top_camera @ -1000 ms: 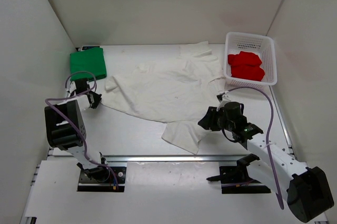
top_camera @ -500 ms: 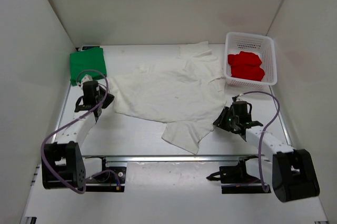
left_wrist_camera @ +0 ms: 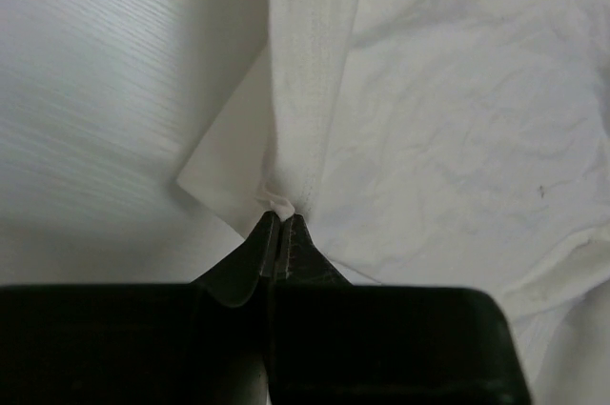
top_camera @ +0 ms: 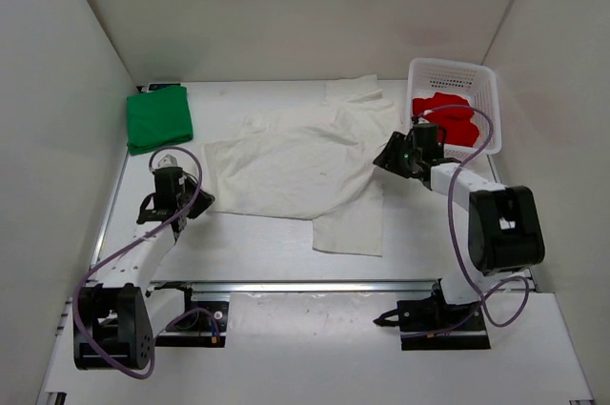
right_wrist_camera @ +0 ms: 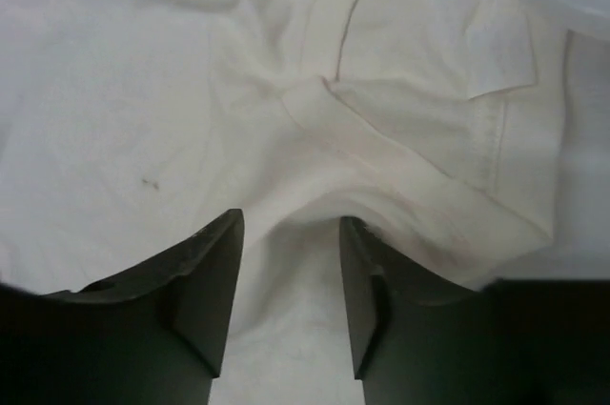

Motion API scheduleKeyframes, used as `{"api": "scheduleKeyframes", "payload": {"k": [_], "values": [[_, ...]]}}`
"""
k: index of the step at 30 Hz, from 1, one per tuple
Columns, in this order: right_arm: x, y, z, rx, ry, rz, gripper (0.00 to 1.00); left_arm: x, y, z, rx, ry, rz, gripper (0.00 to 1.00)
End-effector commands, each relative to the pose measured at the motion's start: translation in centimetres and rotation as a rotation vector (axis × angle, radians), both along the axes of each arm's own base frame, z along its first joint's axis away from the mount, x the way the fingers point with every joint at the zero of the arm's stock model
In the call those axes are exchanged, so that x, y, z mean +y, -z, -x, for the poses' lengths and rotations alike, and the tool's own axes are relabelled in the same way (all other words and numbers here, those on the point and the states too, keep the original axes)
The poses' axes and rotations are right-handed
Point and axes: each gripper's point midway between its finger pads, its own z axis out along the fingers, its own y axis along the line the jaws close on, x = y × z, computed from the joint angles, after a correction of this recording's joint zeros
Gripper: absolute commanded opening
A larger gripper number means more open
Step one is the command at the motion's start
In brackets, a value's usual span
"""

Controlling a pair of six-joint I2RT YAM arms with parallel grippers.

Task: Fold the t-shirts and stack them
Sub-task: Flatten out the tshirt

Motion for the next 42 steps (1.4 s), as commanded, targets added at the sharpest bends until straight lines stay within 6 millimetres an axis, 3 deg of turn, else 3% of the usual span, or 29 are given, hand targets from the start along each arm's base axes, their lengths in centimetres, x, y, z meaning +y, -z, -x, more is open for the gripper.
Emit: {"api": "scheduleKeyframes", "payload": {"k": [1,3,8,10,13,23,28,36,40,42], "values": [[-0.5,-3.3,1.6,-0.076,-0.002,0.047,0.45,-1.9,-0.5,0.5,-0.022,0.072,0.025,0.0],[0.1,-2.6,4.5,-0.056,-0.009,0.02,0.48,-2.7,-0.2,0.8,-0.012,0.101,0.032,0.0],[0.3,2.1,14.8,0.056,-0.035,0.043,0.46,-3.8,1.2,2.1,0.023,0.147,0.03,0.0],[0.7,3.2,17.9,0.104,-0.039,0.086,0.44,-4.2,1.3,2.2,0.021,0.157,0.03,0.0],[0.4,3.3,20.4,0.128,-0.018,0.136,0.44,-4.9,0.8,2.0,0.003,0.174,0.038,0.0],[-0.5,5.1,22.8,0.256,-0.028,0.266,0.45,-6.4,-0.9,1.5,-0.045,0.228,0.045,0.0],[0.6,5.3,23.8,0.308,-0.1,0.331,0.45,-7.1,-1.3,1.2,-0.061,0.247,0.047,0.0],[0.7,7.0,26.1,0.459,-0.22,0.519,0.44,-7.4,-2.0,0.6,-0.084,0.251,0.05,0.0],[0.7,7.7,26.1,0.479,-0.228,0.538,0.3,-7.5,-2.4,0.5,-0.096,0.256,0.043,0.0],[1.1,7.8,25.8,0.465,-0.226,0.519,0.15,-7.5,-2.5,0.4,-0.096,0.247,0.047,0.0]]}}
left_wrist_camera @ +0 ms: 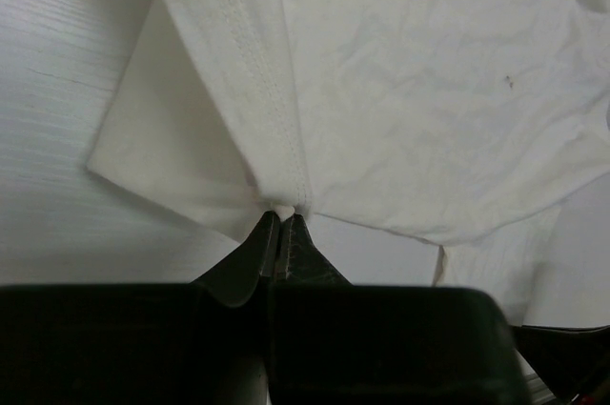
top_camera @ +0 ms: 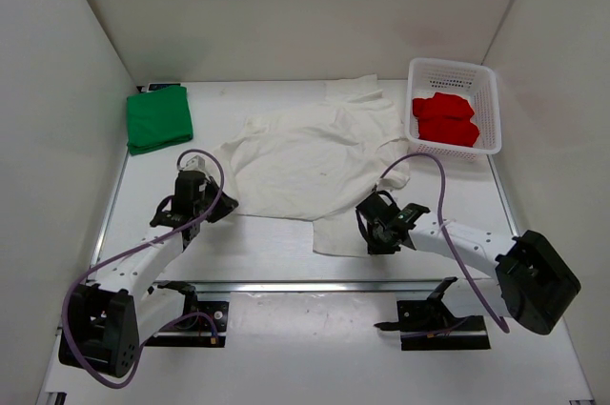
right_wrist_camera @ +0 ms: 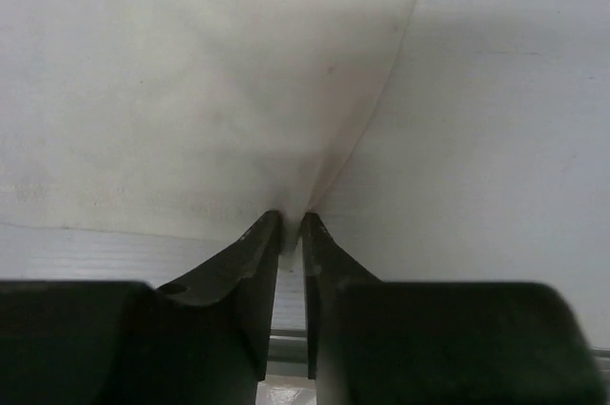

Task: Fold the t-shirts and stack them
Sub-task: Flatten out the tshirt

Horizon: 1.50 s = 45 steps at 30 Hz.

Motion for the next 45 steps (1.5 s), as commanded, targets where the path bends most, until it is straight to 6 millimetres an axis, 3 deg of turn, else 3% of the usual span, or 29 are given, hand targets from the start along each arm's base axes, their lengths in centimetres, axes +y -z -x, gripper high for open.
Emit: {"api": "scheduleKeyframes", "payload": {"k": [1,3,6,8,9,11,12,15,16,17,18,19,21,22,23,25,28,30,31,33,34,35,36,37,40,41,43,44,45], "values": [[-2.0,2.5,2.8,0.11,0.001,0.076,0.13,-0.6,-2.5,-1.3,-0.072,0.008,0.024,0.0],[-2.3,2.7,2.9,0.104,0.005,0.091,0.0,-0.2,-2.7,-1.4,-0.079,-0.003,0.023,0.0],[-1.5,0.9,1.7,0.023,-0.01,0.052,0.0,-0.7,-3.2,-1.5,-0.095,0.018,0.032,0.0],[-0.4,-3.1,-0.9,-0.109,-0.008,-0.018,0.0,-1.5,-5.2,-2.4,-0.141,0.08,0.033,0.0],[0.0,-5.9,-2.6,-0.183,-0.006,-0.041,0.01,-1.7,-4.9,-2.5,-0.104,0.101,0.015,0.0],[-0.1,-12.0,-5.2,-0.337,-0.001,-0.11,0.0,-2.2,-9.8,-4.7,-0.165,0.142,-0.029,0.0],[-0.8,-14.0,-6.1,-0.385,-0.009,-0.11,0.0,-2.0,-11.1,-5.1,-0.186,0.139,-0.032,0.0],[-2.6,-26.9,-9.5,-0.642,0.018,-0.178,0.01,-1.0,-21.3,-7.1,-0.384,0.109,0.049,0.0],[-3.3,-28.9,-10.0,-0.682,0.011,-0.159,0.0,-0.2,-22.8,-7.2,-0.405,0.092,0.049,0.0],[-3.7,-33.1,-10.6,-0.769,0.026,-0.174,0.0,-0.1,-26.7,-7.2,-0.484,0.097,0.047,0.0],[-4.5,-37.3,-10.7,-0.853,0.027,-0.168,0.0,0.7,-29.4,-7.3,-0.522,0.073,0.04,0.0],[-4.6,-38.3,-10.9,-0.857,0.014,-0.141,0.0,1.2,-30.5,-7.2,-0.534,0.061,0.031,0.0],[-4.7,-46.2,-10.9,-1.015,0.014,-0.18,0.0,2.4,-36.0,-6.7,-0.631,0.029,0.042,0.0],[-5.1,-50.2,-9.6,-1.101,0.007,-0.218,0.0,2.7,-37.8,-6.4,-0.655,0.021,0.041,0.0],[-4.3,-51.1,-9.7,-1.107,-0.015,-0.228,0.0,2.9,-38.9,-6.1,-0.672,0.015,0.053,0.0],[-4.4,-56.0,-8.4,-1.214,-0.014,-0.263,0.0,2.9,-41.7,-5.3,-0.727,0.014,0.074,0.0],[-3.0,-57.7,-6.3,-1.262,-0.063,-0.315,0.01,2.9,-43.7,-4.2,-0.762,0.022,0.07,0.0],[-1.9,-57.6,-5.4,-1.281,-0.067,-0.346,0.0,3.6,-43.5,-4.5,-0.756,-0.019,0.045,0.0],[-1.3,-55.9,-5.8,-1.264,-0.084,-0.283,0.0,3.8,-42.4,-5.0,-0.733,-0.025,0.044,0.0],[-1.7,-55.3,-7.1,-1.307,0.007,-0.132,0.0,5.3,-40.3,-7.3,-0.691,-0.074,0.039,0.0],[-0.9,-54.2,-8.5,-1.299,-0.034,-0.032,0.0,5.0,-37.5,-9.0,-0.613,-0.062,0.064,0.0],[-2.0,-54.9,-10.0,-1.309,-0.03,-0.043,0.0,5.5,-35.7,-10.6,-0.569,-0.063,0.064,0.0],[-2.2,-52.5,-14.0,-1.219,-0.108,-0.022,0.01,5.6,-34.6,-11.5,-0.545,-0.074,0.064,0.0],[-2.8,-51.9,-16.6,-1.175,-0.086,-0.089,0.01,5.9,-32.6,-12.6,-0.501,-0.104,0.058,0.0],[-3.5,-45.1,-24.0,-0.984,-0.163,-0.182,0.0,5.8,-28.6,-15.3,-0.446,-0.141,0.018,0.0],[-2.9,-42.3,-26.8,-0.917,-0.175,-0.161,0.0,4.9,-27.0,-16.8,-0.406,-0.126,0.004,0.0],[-1.3,-38.8,-30.8,-0.807,-0.234,-0.26,0.0,4.4,-24.8,-19.2,-0.334,-0.109,-0.007,0.0],[-0.9,-38.7,-33.2,-0.817,-0.232,-0.257,0.0,4.3,-24.1,-21.4,-0.312,-0.109,-0.014,0.0],[-0.5,-39.4,-34.5,-0.865,-0.246,-0.287,0.0,4.4,-21.4,-23.0,-0.237,-0.11,-0.017,0.0]]}}
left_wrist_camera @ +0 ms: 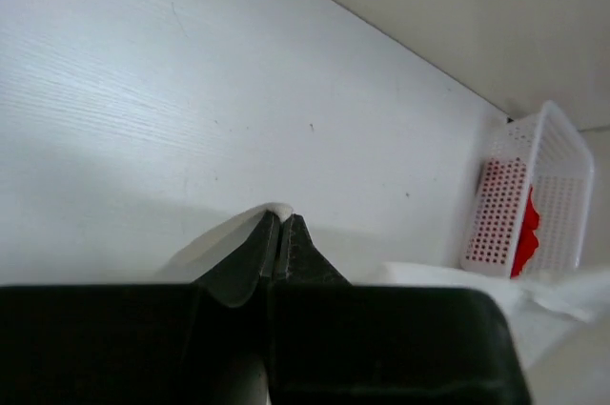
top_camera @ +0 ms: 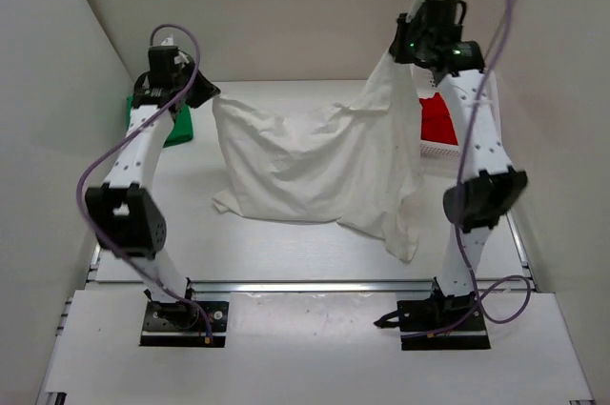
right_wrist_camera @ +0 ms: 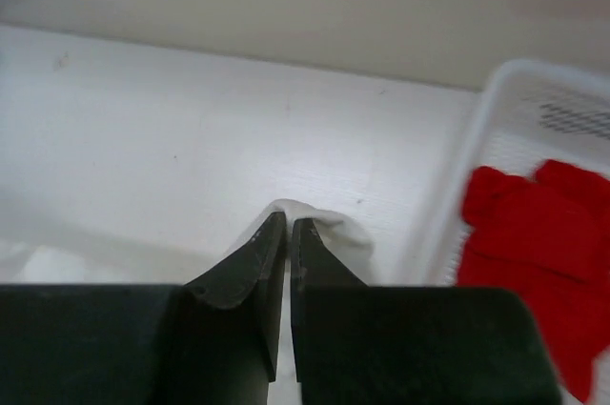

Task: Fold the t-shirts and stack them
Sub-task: Flatten out the tshirt

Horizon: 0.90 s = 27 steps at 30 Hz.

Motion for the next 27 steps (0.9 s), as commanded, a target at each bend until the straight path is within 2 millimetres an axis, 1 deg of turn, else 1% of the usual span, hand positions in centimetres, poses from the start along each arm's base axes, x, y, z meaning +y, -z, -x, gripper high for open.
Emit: {"api": "scheduleKeyframes", "payload": {"k": [1,2,3,4,5,6,7,8,9,10,11,12,13,14,15,16,17,18,19,20,21,22,23,24,25,26,27], "values": [[3.9,1.1,-3.8,-0.003,-0.192,-0.128,0.0,0.0,-2.3,-4.3,-0.028,-0.006,-0.006,0.0],[3.4,0.2,-5.2,-0.034,-0.18,-0.152,0.0,-0.3,-3.5,-6.4,-0.048,0.005,0.018,0.0],[2.7,-2.2,-5.6,-0.093,-0.179,-0.207,0.0,0.0,-1.9,-7.7,0.004,0.007,0.037,0.0],[1.9,-3.4,-6.6,-0.147,-0.19,-0.238,0.0,-0.6,-6.2,-8.2,-0.078,0.028,0.067,0.0],[1.7,-5.6,-6.2,-0.193,-0.19,-0.284,0.0,-1.0,-9.4,-9.0,-0.15,0.036,0.094,0.0],[1.0,-8.3,-6.1,-0.273,-0.184,-0.321,0.0,1.1,-10.7,-9.4,-0.18,0.011,0.113,0.0],[-0.2,-12.1,-5.1,-0.381,-0.179,-0.356,0.0,1.6,-13.8,-9.2,-0.262,0.015,0.15,0.0],[-0.2,-14.9,-3.0,-0.442,-0.197,-0.373,0.0,1.7,-15.2,-8.1,-0.289,0.028,0.209,0.0],[-1.2,-18.3,-1.1,-0.543,-0.193,-0.384,0.0,3.1,-17.2,-7.2,-0.361,0.02,0.218,0.0],[-1.8,-20.3,0.0,-0.608,-0.18,-0.377,0.0,4.1,-20.6,-5.6,-0.459,0.009,0.231,0.0],[-2.0,-22.3,2.1,-0.656,-0.184,-0.372,0.0,5.0,-20.5,-5.4,-0.464,-0.012,0.238,0.0],[-1.9,-23.7,3.8,-0.69,-0.202,-0.363,0.0,6.4,-22.2,-4.4,-0.513,-0.036,0.218,0.0],[-1.7,-23.9,4.4,-0.689,-0.205,-0.359,0.0,7.4,-22.2,-4.3,-0.508,-0.055,0.214,0.0],[-2.1,-23.9,4.6,-0.69,-0.191,-0.344,0.0,8.4,-22.8,-3.9,-0.529,-0.065,0.196,0.0],[-1.9,-24.1,5.6,-0.691,-0.199,-0.336,0.0,8.4,-23.4,-3.5,-0.539,-0.063,0.201,0.0],[-2.1,-23.6,5.5,-0.675,-0.182,-0.33,0.0,8.9,-23.4,-3.4,-0.544,-0.068,0.199,0.0],[-2.4,-22.3,5.2,-0.63,-0.165,-0.32,0.0,8.9,-23.1,-3.2,-0.541,-0.068,0.198,0.0],[-2.4,-21.2,5.3,-0.593,-0.164,-0.324,0.0,9.1,-21.8,-3.3,-0.516,-0.077,0.194,0.0],[-2.1,-18.6,4.4,-0.518,-0.154,-0.318,0.0,8.5,-22.1,-2.7,-0.522,-0.071,0.188,0.0],[-2.2,-18.2,5.1,-0.502,-0.146,-0.305,0.01,8.2,-20.0,-3.1,-0.487,-0.068,0.179,0.0],[-2.2,-15.8,5.1,-0.446,-0.132,-0.292,0.0,7.8,-19.0,-2.6,-0.465,-0.069,0.177,0.0],[-2.0,-11.8,4.2,-0.364,-0.099,-0.278,0.0,7.6,-17.8,-2.1,-0.447,-0.07,0.174,0.0],[-1.7,-12.7,6.0,-0.409,-0.103,-0.269,0.0,7.3,-18.4,-1.0,-0.472,-0.072,0.15,0.0],[-1.9,-10.1,6.7,-0.378,-0.091,-0.265,0.0,7.4,-16.1,-1.2,-0.432,-0.094,0.13,0.0],[-1.5,-7.1,7.5,-0.319,-0.094,-0.26,0.0,7.3,-14.3,-0.2,-0.396,-0.103,0.112,0.0],[-0.9,-3.5,7.7,-0.244,-0.092,-0.252,0.0,7.2,-14.9,1.1,-0.426,-0.116,0.092,0.0],[-1.1,-2.8,8.9,-0.241,-0.086,-0.246,0.0,7.3,-11.8,1.3,-0.374,-0.143,0.067,0.0]]}}
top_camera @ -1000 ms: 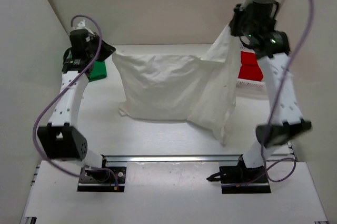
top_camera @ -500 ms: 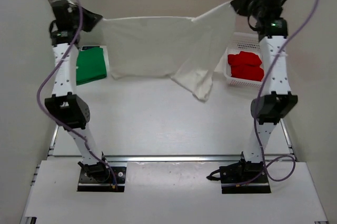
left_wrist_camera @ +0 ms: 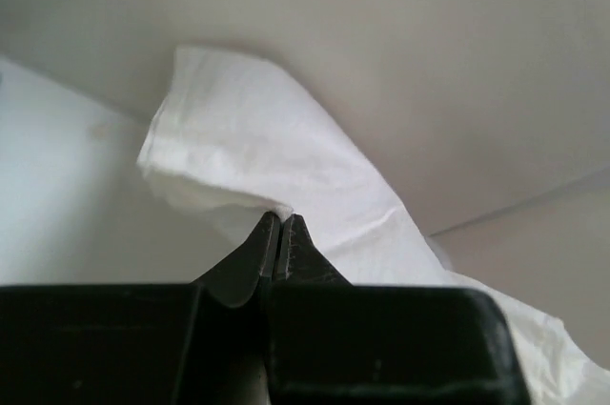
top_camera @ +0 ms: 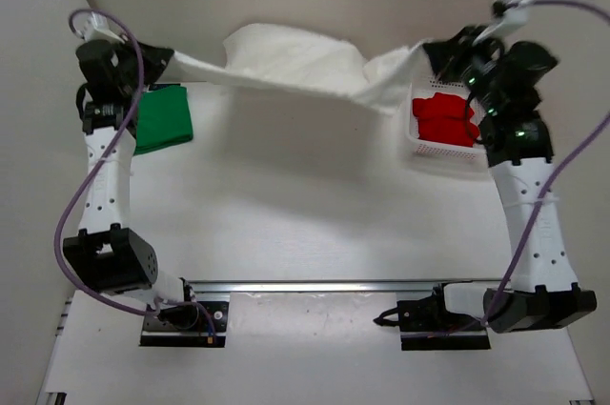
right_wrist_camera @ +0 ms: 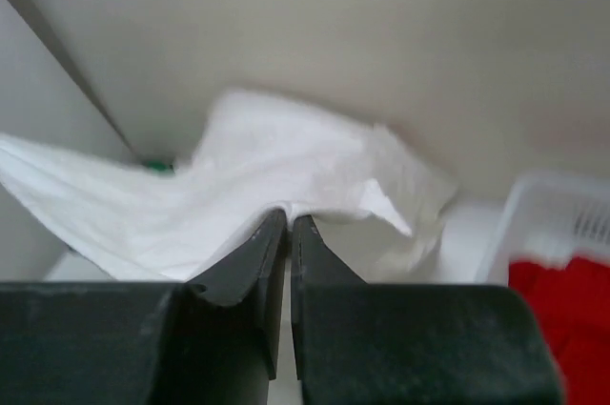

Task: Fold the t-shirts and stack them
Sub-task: Flatten out the tshirt

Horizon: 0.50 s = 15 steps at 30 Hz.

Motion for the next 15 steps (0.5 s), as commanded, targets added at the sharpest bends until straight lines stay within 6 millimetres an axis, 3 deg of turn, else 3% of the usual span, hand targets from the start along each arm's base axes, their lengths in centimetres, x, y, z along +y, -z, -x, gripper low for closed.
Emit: {"api": "scheduleKeyframes", "payload": {"k": [1,2,3,5,6,8,9,10,12,14,15], "values": [[0.1,12.3,-0.8,0.26,0.042,0.067,0.0,1.2,4.9,2.9,0.072,-0.111,-0.096,0.0],[-0.1,16.2,0.0,0.33,0.061,0.083,0.0,0.9,7.3,4.3,0.111,-0.115,-0.124,0.0],[0.0,17.6,0.8,0.344,0.058,0.095,0.0,1.0,8.7,5.0,0.14,-0.137,-0.145,0.0],[0.0,25.1,3.4,0.491,0.042,0.102,0.0,1.4,15.2,8.4,0.262,-0.18,-0.173,0.0],[0.5,26.8,4.6,0.529,0.015,0.108,0.0,1.5,16.6,9.2,0.277,-0.178,-0.175,0.0],[0.6,32.2,7.1,0.66,0.001,0.086,0.0,1.6,23.3,12.3,0.411,-0.181,-0.177,0.0],[1.0,33.0,8.4,0.698,-0.021,0.065,0.0,1.9,24.2,13.2,0.433,-0.191,-0.179,0.0],[0.8,35.3,9.8,0.773,-0.012,0.07,0.0,1.5,27.3,14.5,0.507,-0.164,-0.171,0.0],[0.7,38.0,12.2,0.897,-0.004,0.071,0.0,0.6,30.6,16.3,0.588,-0.121,-0.15,0.0],[0.8,39.1,14.6,0.953,-0.018,0.072,0.0,-0.2,33.9,18.5,0.672,-0.075,-0.128,0.0],[1.0,39.4,15.7,0.987,-0.036,0.059,0.01,0.0,34.5,19.1,0.69,-0.08,-0.116,0.0]]}}
